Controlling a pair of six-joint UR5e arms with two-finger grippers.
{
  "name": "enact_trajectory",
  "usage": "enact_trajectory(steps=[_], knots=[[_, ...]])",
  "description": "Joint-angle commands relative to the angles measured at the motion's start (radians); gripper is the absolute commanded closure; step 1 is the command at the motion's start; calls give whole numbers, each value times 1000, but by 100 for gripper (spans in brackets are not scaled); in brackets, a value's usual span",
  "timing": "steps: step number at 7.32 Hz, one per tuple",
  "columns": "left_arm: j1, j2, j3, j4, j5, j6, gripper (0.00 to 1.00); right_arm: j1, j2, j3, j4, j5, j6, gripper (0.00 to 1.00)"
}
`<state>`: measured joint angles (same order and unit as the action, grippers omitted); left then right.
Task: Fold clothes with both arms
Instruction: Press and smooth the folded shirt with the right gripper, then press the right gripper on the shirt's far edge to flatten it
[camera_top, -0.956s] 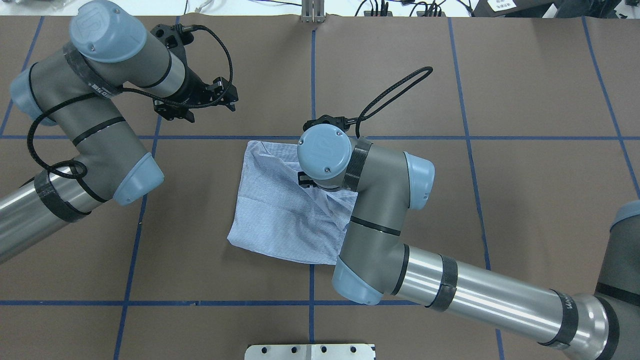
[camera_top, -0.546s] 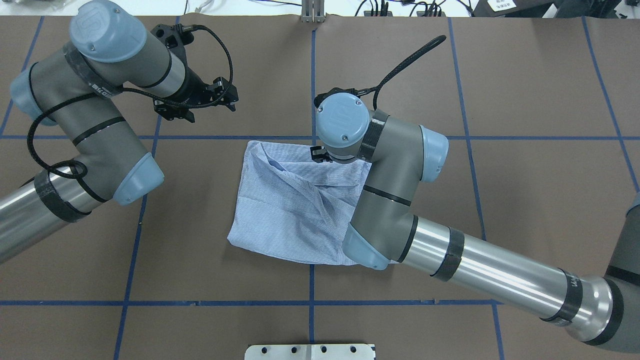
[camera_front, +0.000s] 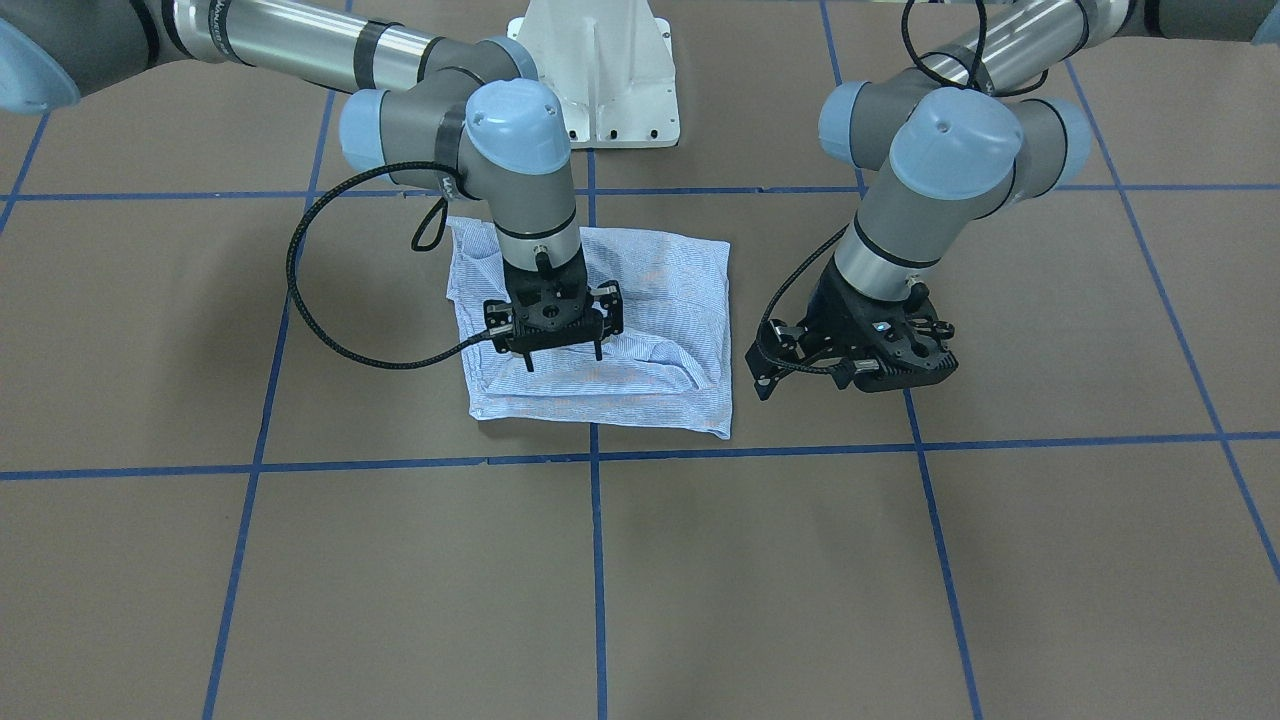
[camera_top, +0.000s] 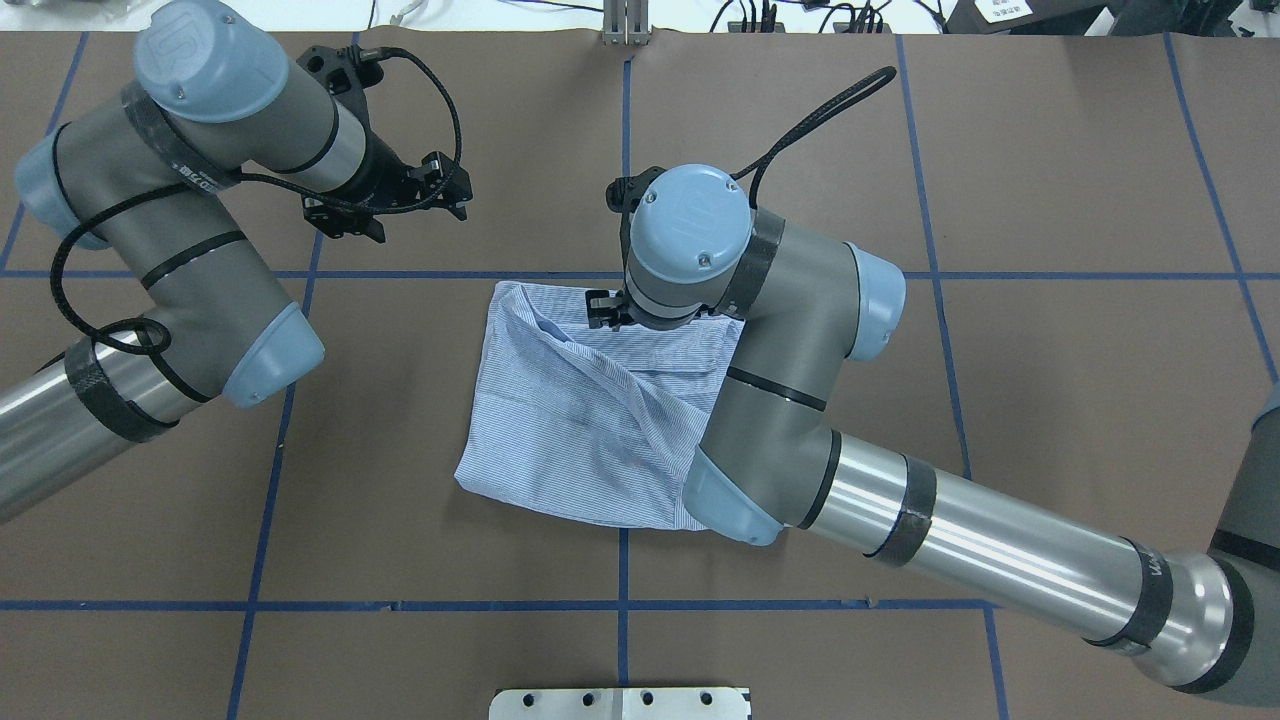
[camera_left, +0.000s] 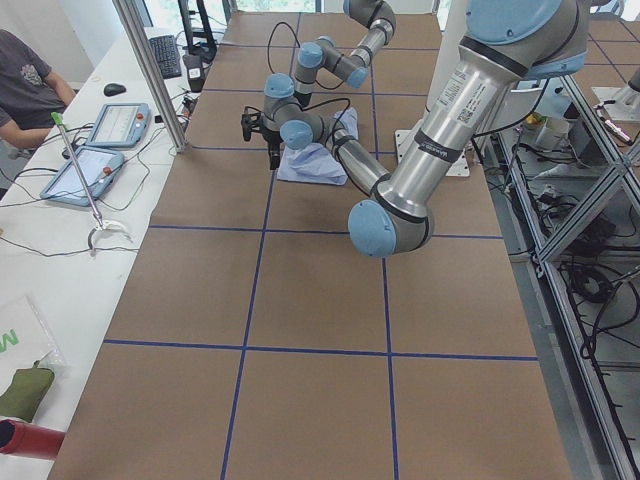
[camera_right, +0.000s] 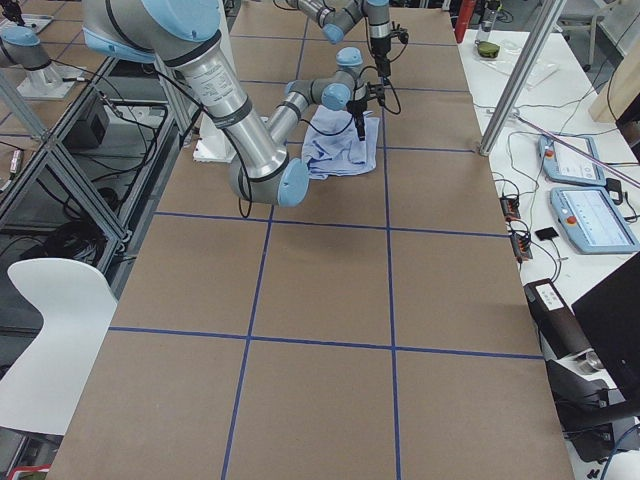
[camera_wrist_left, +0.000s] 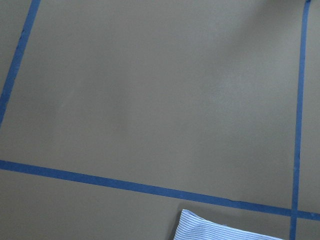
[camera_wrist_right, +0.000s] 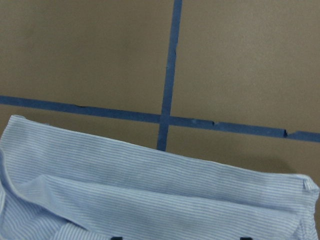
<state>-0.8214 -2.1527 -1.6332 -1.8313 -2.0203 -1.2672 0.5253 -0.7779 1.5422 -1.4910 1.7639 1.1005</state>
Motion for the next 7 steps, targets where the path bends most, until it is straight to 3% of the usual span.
enact_trajectory(steps=[1,4,7], knots=[[-1,2,0,1,0,0,0,-54,-58,97,-46,5,-40,25],[-1,7,-2,1,0,0,0,-116,-176,275,-46,-6,-177,42],[-1,10,0,0,0,0,0,-134,-181,276,-41,-38,-303,45]])
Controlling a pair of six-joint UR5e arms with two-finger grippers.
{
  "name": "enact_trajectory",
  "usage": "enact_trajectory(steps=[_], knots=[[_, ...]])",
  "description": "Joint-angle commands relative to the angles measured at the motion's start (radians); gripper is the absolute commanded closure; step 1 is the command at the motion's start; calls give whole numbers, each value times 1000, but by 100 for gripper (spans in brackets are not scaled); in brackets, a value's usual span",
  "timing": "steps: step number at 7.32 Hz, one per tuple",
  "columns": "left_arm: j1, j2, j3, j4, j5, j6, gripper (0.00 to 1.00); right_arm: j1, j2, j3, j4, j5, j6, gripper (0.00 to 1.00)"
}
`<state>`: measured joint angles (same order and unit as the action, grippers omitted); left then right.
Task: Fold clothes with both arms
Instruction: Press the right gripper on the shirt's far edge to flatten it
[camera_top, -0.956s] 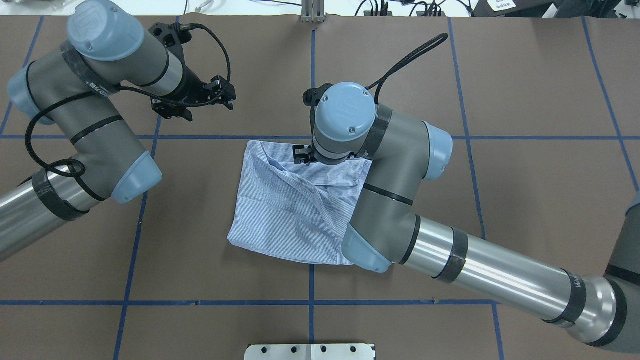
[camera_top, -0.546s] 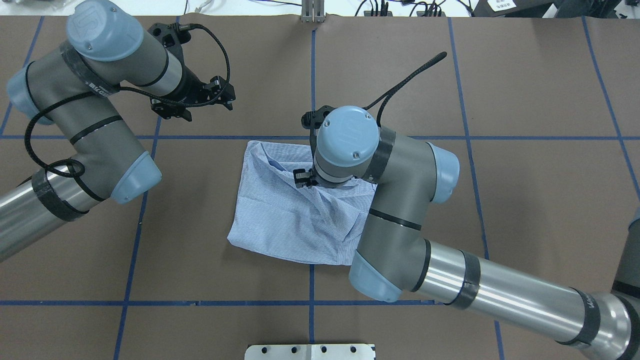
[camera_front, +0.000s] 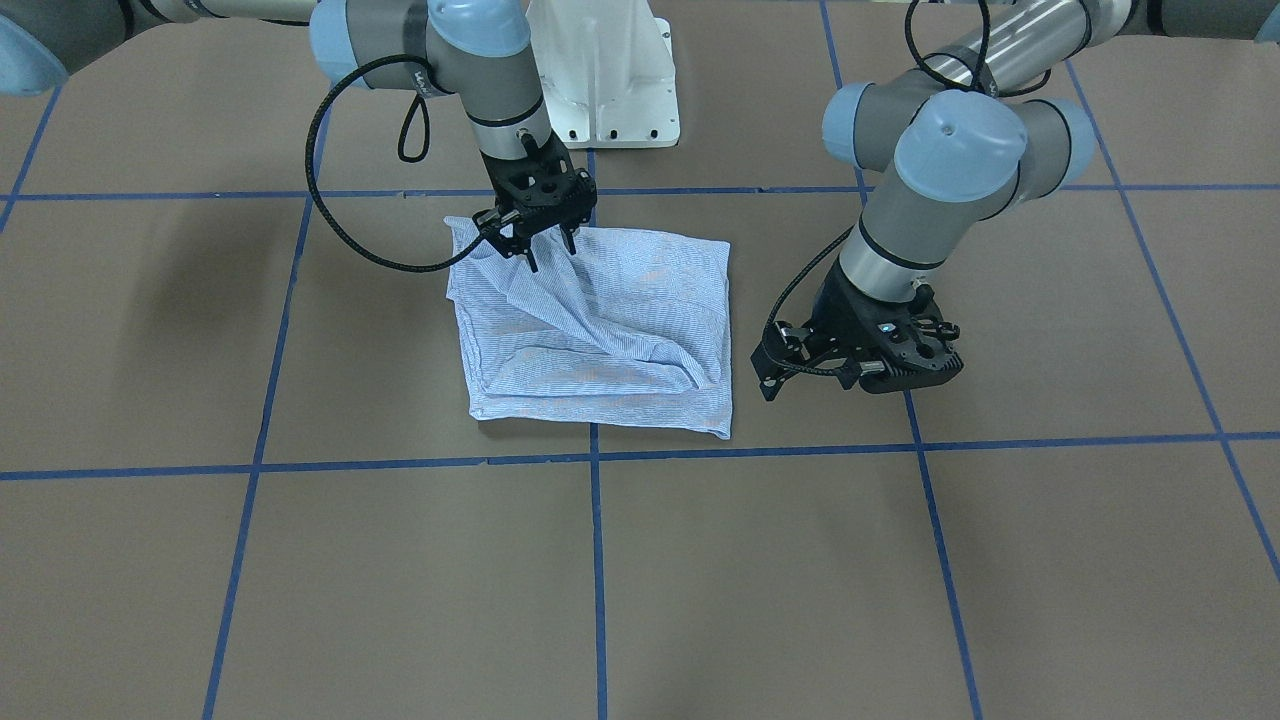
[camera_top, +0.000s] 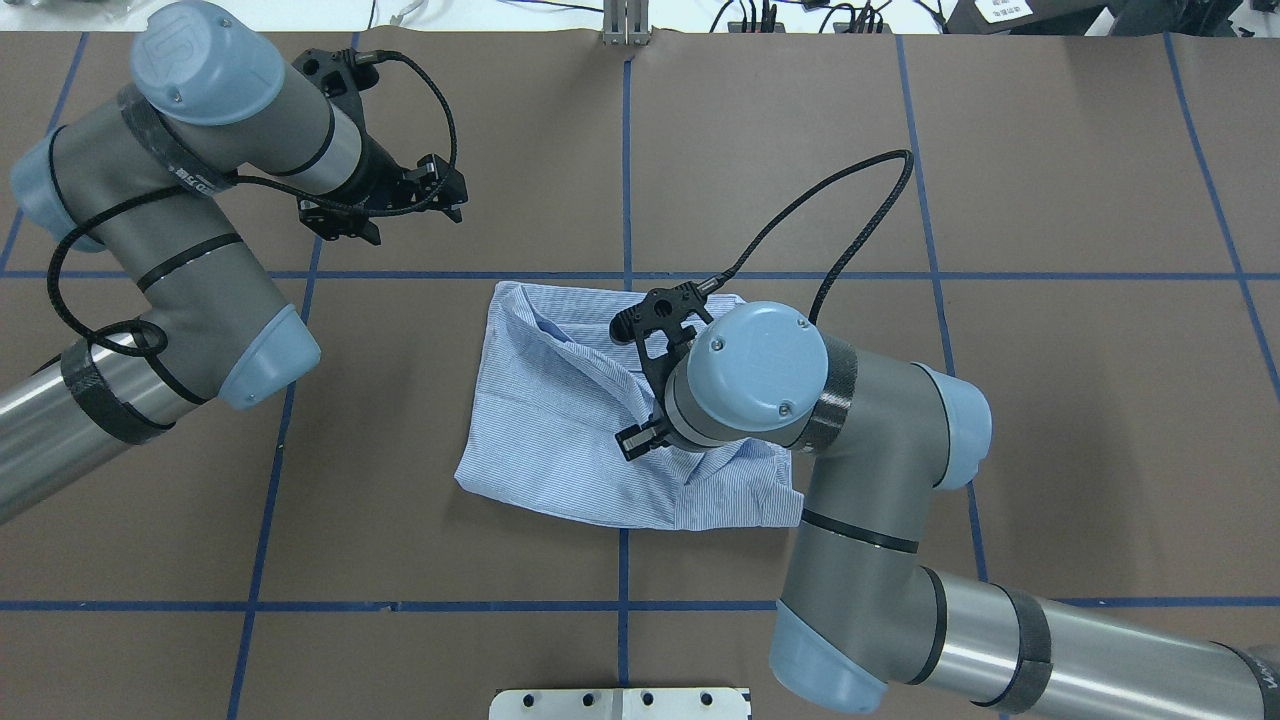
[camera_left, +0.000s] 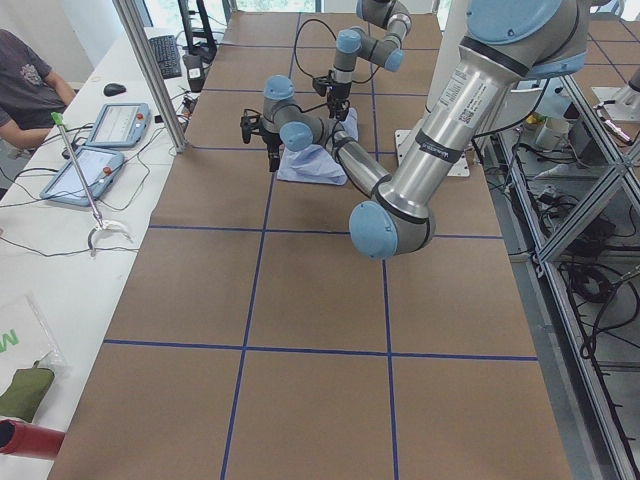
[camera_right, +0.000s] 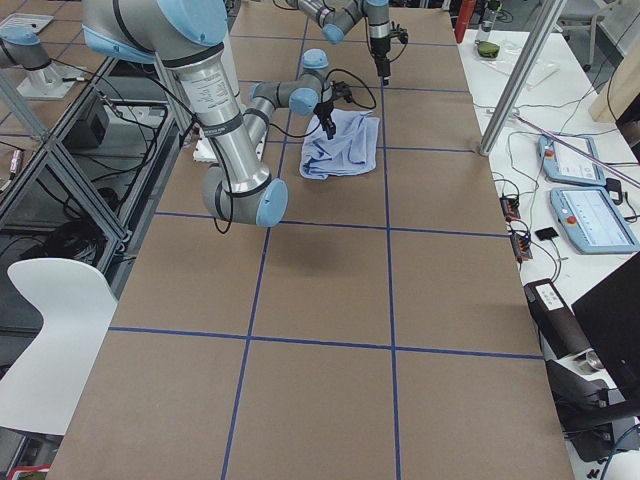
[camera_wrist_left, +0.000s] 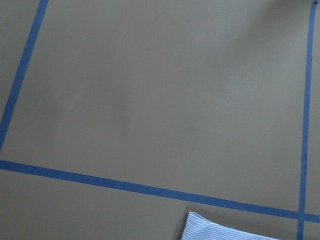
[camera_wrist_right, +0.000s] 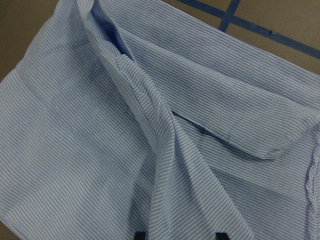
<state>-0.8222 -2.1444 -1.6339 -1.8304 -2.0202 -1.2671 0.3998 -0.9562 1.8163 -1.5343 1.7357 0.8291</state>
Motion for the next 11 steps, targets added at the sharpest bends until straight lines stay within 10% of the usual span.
enact_trajectory(steps=[1,5,8,11], knots=[[0,1,0,-1,0,0,0,-19,-10,2,5,-27,-47,45],[0,1,0,-1,0,0,0,-68,-25,-2,6,-73,-50,48],[0,1,0,-1,0,0,0,-70,-33,6,11,-85,-51,100],[0,0,2,0,0,0,0,-21,-32,8,10,-74,-53,100]])
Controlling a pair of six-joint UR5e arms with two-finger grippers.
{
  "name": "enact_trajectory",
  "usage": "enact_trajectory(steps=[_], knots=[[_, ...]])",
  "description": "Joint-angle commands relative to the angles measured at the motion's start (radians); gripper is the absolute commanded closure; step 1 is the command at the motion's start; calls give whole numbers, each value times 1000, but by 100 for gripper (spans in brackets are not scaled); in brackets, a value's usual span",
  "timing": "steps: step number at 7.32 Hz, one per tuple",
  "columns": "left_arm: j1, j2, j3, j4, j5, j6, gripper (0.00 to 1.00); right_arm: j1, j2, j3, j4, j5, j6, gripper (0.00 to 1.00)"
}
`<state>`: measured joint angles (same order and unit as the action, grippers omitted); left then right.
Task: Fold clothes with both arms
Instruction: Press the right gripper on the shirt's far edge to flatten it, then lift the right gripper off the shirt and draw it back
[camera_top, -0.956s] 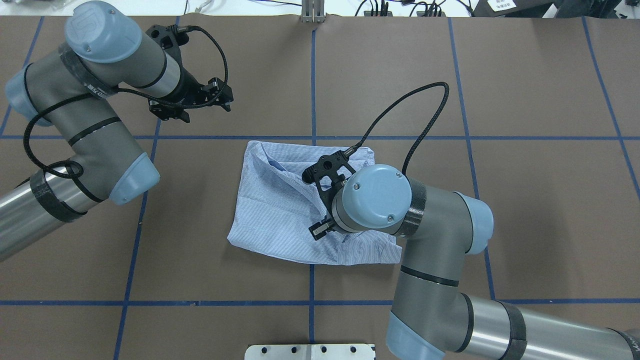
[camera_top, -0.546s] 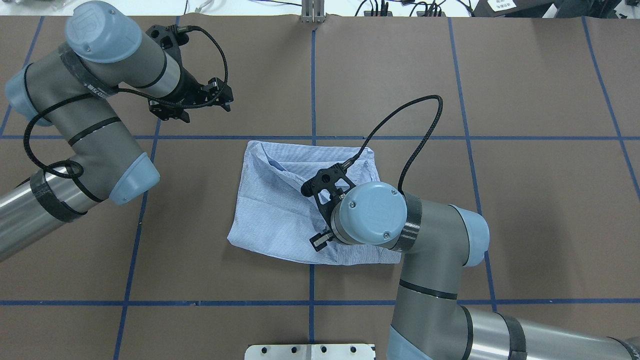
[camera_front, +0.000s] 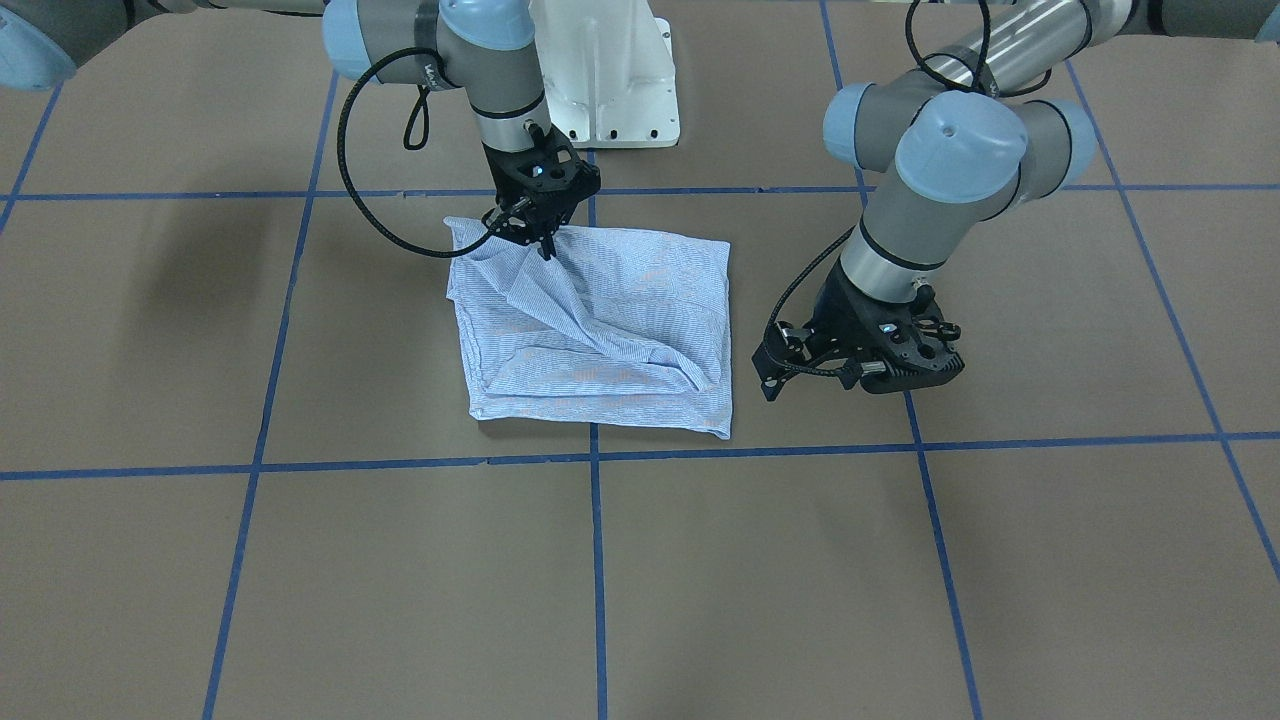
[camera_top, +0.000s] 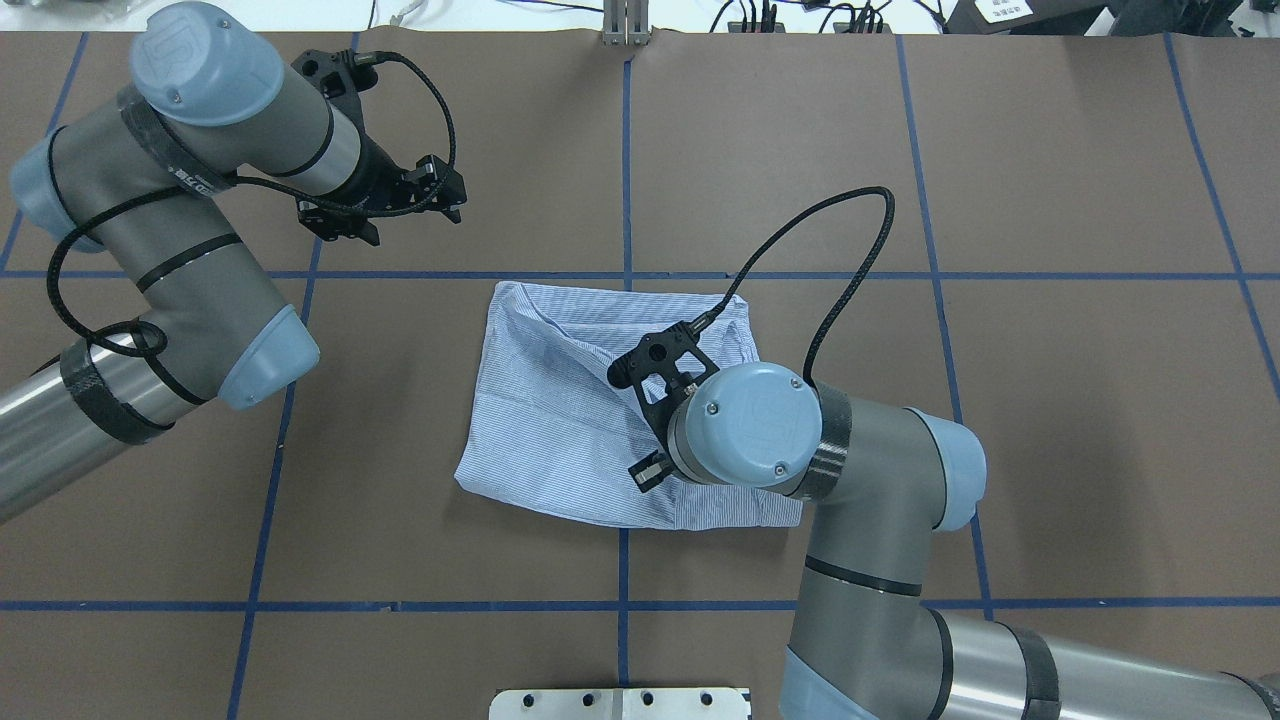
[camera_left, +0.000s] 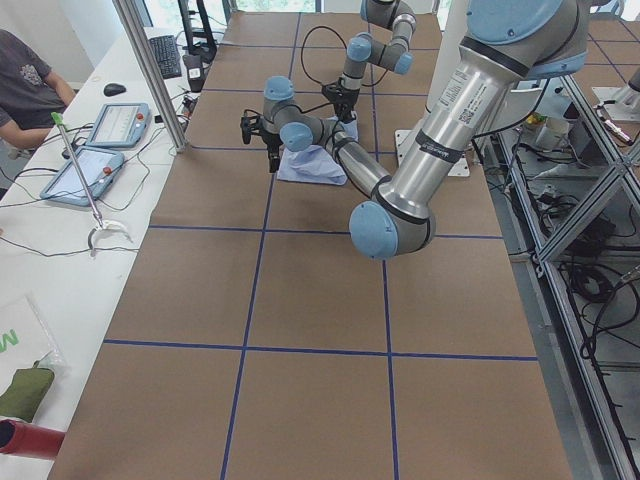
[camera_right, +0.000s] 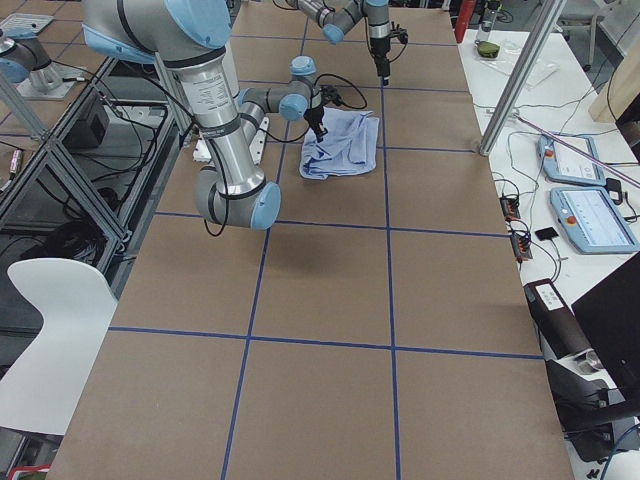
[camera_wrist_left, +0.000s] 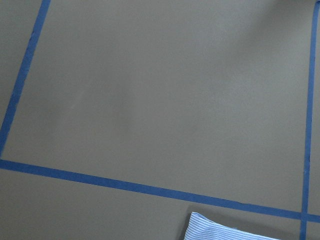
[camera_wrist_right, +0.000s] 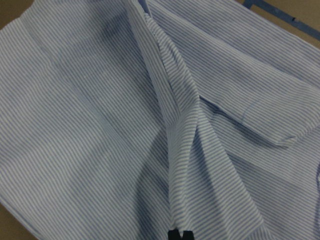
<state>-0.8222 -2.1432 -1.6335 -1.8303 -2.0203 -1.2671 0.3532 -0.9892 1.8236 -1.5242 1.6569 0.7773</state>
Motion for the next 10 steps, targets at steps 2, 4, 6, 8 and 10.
enact_trajectory(steps=[2,4,6,8,10], knots=[[2,-7,0,2,0,-5,0,103,0,-1,1,32,-16,100],[2,-12,0,2,0,-9,0,171,4,-50,3,26,-86,100],[3,-14,-3,3,0,-11,0,191,32,-151,28,17,-98,100],[3,-15,-8,3,0,-11,0,202,37,-277,175,14,-101,100],[3,-15,-8,3,0,-12,0,234,38,-282,184,15,-128,100]])
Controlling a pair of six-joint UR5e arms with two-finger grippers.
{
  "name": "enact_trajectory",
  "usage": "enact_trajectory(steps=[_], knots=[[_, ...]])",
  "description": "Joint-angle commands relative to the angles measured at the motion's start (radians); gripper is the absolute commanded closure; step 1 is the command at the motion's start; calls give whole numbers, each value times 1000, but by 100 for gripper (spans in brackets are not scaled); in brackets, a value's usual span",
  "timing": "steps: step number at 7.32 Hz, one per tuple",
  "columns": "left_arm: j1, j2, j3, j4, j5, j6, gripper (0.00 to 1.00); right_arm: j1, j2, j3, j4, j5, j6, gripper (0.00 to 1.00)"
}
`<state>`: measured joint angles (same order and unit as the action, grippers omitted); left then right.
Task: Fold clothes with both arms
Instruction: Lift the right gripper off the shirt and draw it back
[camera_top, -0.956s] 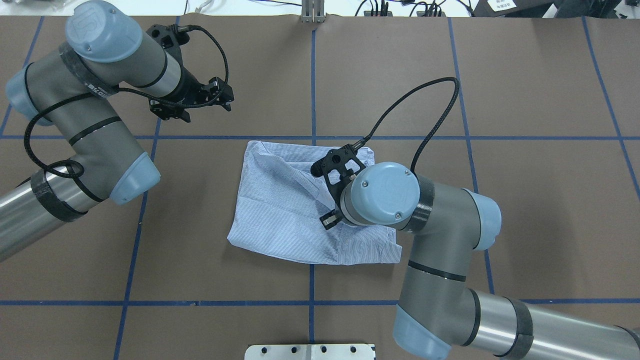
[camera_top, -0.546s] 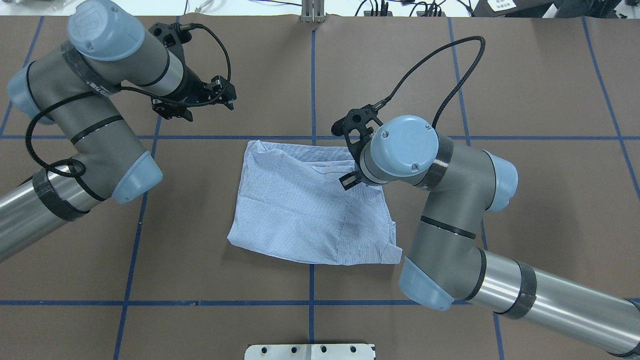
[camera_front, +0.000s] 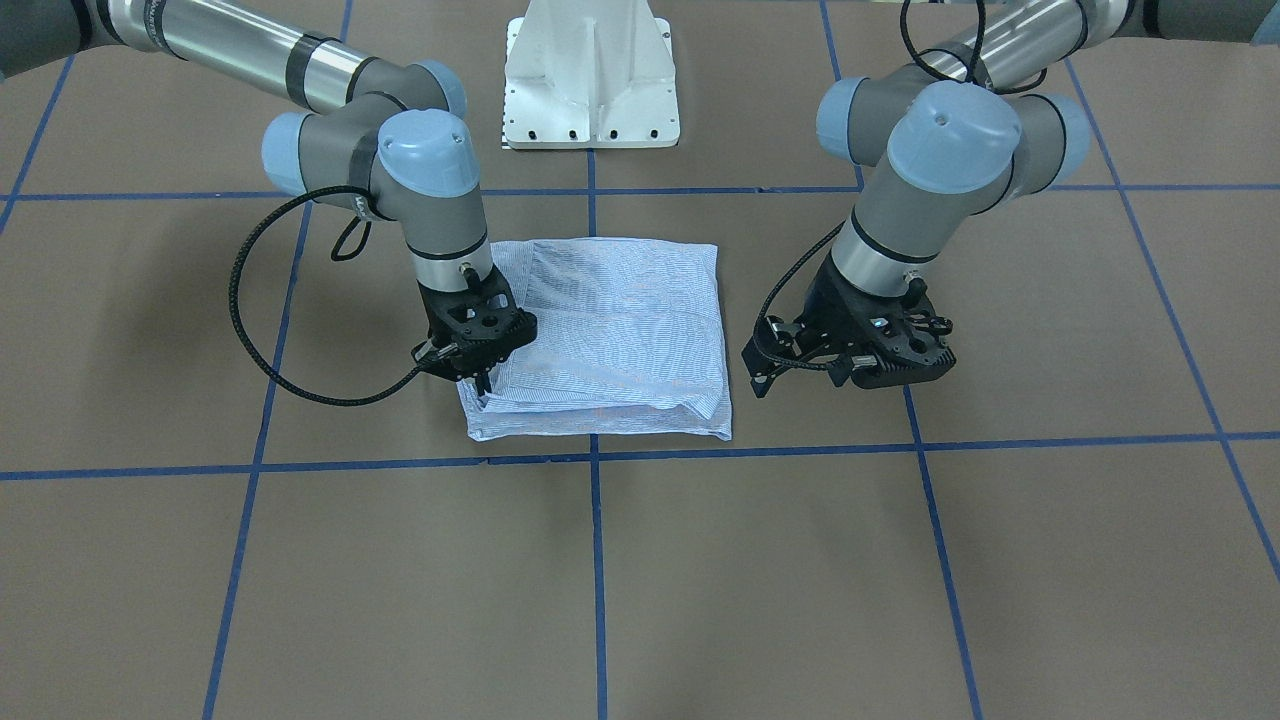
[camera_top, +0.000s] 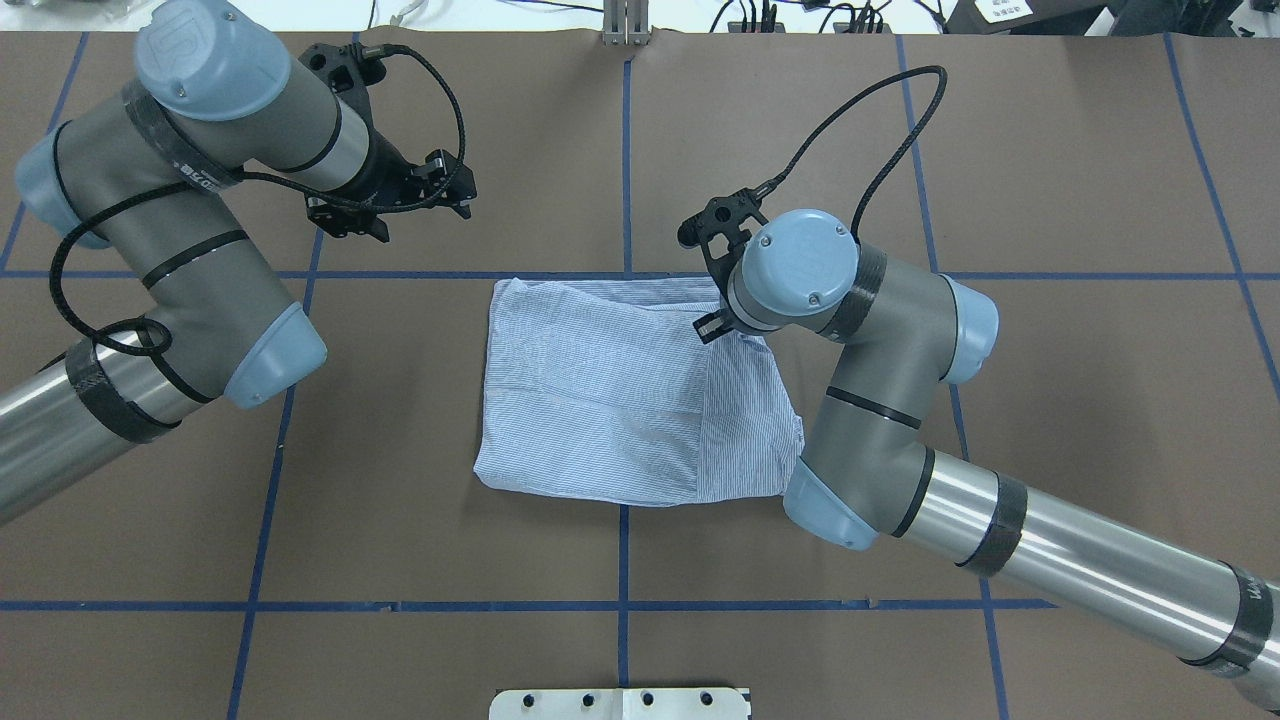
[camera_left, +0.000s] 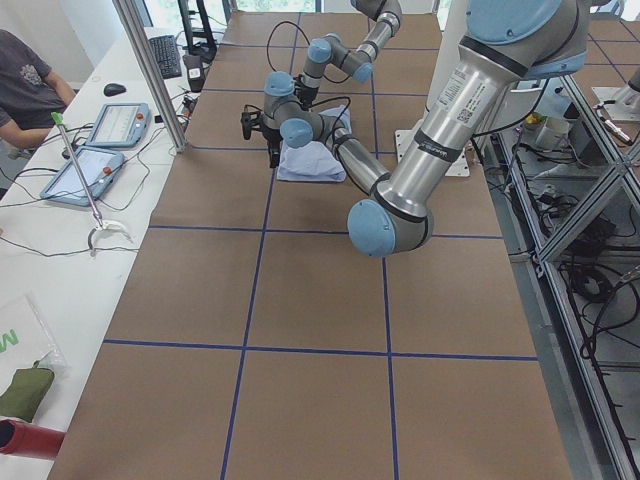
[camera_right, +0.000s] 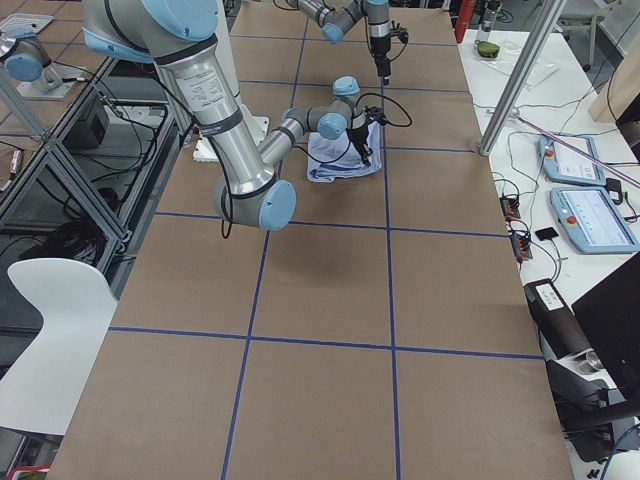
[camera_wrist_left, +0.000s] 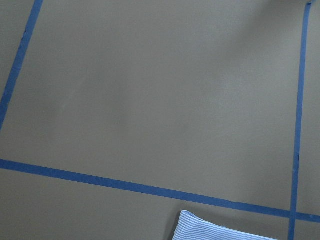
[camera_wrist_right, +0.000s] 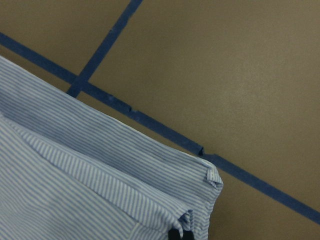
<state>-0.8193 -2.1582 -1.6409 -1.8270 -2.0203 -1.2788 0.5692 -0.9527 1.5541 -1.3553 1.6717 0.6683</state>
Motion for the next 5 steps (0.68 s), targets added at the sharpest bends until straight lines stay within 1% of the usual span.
enact_trajectory(steps=[1,2,3,4,5], knots=[[0,0,0,0,0,-1,0,32,2,-15,15,2,-25,100],[0,0,0,0,0,-1,0,41,2,-19,12,5,-15,53],[0,0,0,-1,0,1,0,56,5,-20,13,13,-10,1],[-1,6,-8,-6,2,12,0,98,3,-19,4,69,-12,0],[-4,15,-38,-8,2,21,0,182,2,-12,-22,188,-19,0]])
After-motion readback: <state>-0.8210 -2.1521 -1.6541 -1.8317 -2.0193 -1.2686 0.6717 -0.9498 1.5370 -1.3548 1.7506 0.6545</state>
